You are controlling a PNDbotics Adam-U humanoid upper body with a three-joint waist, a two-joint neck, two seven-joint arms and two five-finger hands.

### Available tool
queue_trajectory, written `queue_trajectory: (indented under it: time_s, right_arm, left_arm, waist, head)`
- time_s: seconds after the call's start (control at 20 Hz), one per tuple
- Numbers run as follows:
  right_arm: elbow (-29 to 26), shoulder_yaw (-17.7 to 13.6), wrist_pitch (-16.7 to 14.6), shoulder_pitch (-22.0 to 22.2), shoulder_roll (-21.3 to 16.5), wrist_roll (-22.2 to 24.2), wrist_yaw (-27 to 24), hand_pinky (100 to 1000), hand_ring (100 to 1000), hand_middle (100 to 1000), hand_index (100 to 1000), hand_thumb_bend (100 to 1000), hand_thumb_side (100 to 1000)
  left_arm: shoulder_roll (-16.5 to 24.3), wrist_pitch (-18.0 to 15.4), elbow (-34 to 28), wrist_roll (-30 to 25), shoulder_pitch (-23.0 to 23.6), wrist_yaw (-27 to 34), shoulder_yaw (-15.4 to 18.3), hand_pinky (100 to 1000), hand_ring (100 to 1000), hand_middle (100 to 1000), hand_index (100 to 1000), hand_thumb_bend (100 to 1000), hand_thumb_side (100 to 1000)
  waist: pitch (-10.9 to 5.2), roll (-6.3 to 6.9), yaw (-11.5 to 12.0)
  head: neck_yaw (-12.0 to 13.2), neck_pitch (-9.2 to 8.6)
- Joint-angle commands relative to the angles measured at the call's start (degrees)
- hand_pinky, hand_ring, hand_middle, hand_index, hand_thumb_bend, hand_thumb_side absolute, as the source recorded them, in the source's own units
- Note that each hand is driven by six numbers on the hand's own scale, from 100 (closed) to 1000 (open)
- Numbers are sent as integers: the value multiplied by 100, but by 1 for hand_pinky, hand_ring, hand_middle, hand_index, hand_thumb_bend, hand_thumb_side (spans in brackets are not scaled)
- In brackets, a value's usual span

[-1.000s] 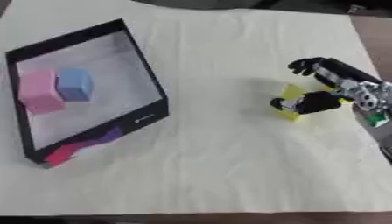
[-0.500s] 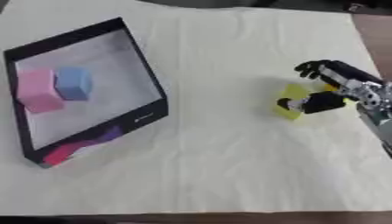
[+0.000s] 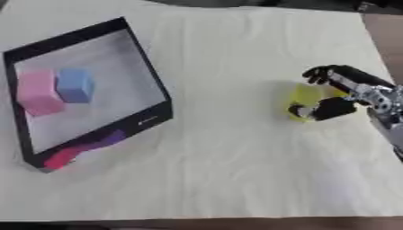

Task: Pick up objects on the table and place them in the box.

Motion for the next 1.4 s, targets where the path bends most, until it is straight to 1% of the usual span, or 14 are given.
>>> queue_trajectory:
  time_s: [0.05, 0.4, 0.6, 0.65, 0.7, 0.75, 0.85, 0.95, 1.0, 1.05, 1.15, 1.25, 1.35, 1.4]
  right_arm:
    - [-5, -57, 24, -75, -190, -62, -7, 883, 838, 754, 863, 438, 274]
    - [28, -14, 129, -94, -178, -87, 12, 868, 802, 702, 821, 426, 199]
    - [-26, -5, 166, -91, -173, -86, -81, 850, 759, 601, 745, 424, 162]
    - [-84, -9, 170, -85, -174, -92, -143, 843, 736, 558, 707, 394, 123]
    - [-173, -19, 178, -77, -181, -104, -229, 838, 724, 540, 690, 365, 105]
    - [-269, -32, 196, -71, -190, -121, -317, 827, 696, 502, 654, 303, 100]
    - [-533, -71, 247, -81, -238, -179, -496, 816, 670, 471, 621, 244, 100]
    - [-892, -144, 294, -119, -327, -246, -684, 801, 641, 450, 599, 222, 100]
    - [-1151, -219, 315, -178, -417, -304, -811, 793, 631, 450, 595, 102, 337]
    - [-1418, -301, 355, -254, -534, -380, -948, 790, 628, 447, 597, 211, 100]
    - [-1787, -422, 374, -515, -791, -533, -1250, 792, 628, 447, 597, 216, 100]
    - [-1881, -456, 219, -975, -1027, -656, -1605, 792, 628, 449, 597, 231, 100]
    - [-1904, -349, 27, -1683, -1170, -639, -1803, 792, 630, 453, 599, 260, 100]
    - [-1907, -243, 31, -2077, -1135, -566, -1845, 792, 632, 456, 601, 272, 100]
  left_arm:
    - [104, -5, -40, -29, -49, 11, 30, 699, 662, 749, 811, 290, 526]
    - [99, -14, -39, -47, -51, 18, 31, 699, 662, 749, 812, 286, 528]
    - [96, -14, -34, -60, -53, 17, 28, 700, 663, 750, 812, 285, 529]
    - [95, -15, -33, -58, -51, 17, 31, 700, 663, 750, 812, 285, 529]
    - [94, -17, -33, -56, -47, 16, 34, 700, 663, 750, 812, 285, 529]
    - [92, -17, -31, -54, -44, 16, 36, 700, 663, 750, 813, 285, 530]
    - [92, -16, -26, -52, -41, 14, 37, 701, 663, 750, 813, 284, 529]
    - [98, -18, -24, -48, -37, 10, 42, 701, 663, 750, 813, 284, 528]
    - [112, -20, -26, -48, -31, 4, 45, 701, 663, 750, 813, 283, 528]
    - [127, -21, -31, -49, -27, -6, 47, 702, 664, 751, 814, 284, 526]
    - [151, -23, -41, -51, -11, -13, 46, 702, 664, 751, 814, 285, 524]
    - [175, -18, -40, -55, 18, -17, 40, 702, 664, 751, 814, 285, 522]
    - [197, -13, -37, -72, 31, -19, 24, 702, 665, 751, 815, 287, 518]
    - [203, -14, -38, -82, 32, -21, 16, 703, 666, 752, 815, 289, 516]
  waist:
    - [15, 90, 2]
    - [14, 86, 21]
    - [9, 85, 38]
    - [7, 84, 42]
    - [5, 82, 44]
    - [0, 80, 48]
    - [-13, 73, 58]
    - [-31, 69, 67]
    - [-44, 67, 66]
    - [-61, 63, 64]
    - [-109, 56, 60]
    - [-169, 55, 50]
    - [-252, 59, 39]
    - [-301, 65, 33]
  head:
    - [-11, -4]
    - [-27, -9]
    - [-33, -9]
    - [-34, -12]
    - [-29, -15]
    - [-27, -12]
    - [-32, -5]
    - [-31, -4]
    - [-15, -4]
    - [-1, -4]
    - [6, -4]
    - [-4, -3]
    - [-44, -3]
    - [-71, -3]
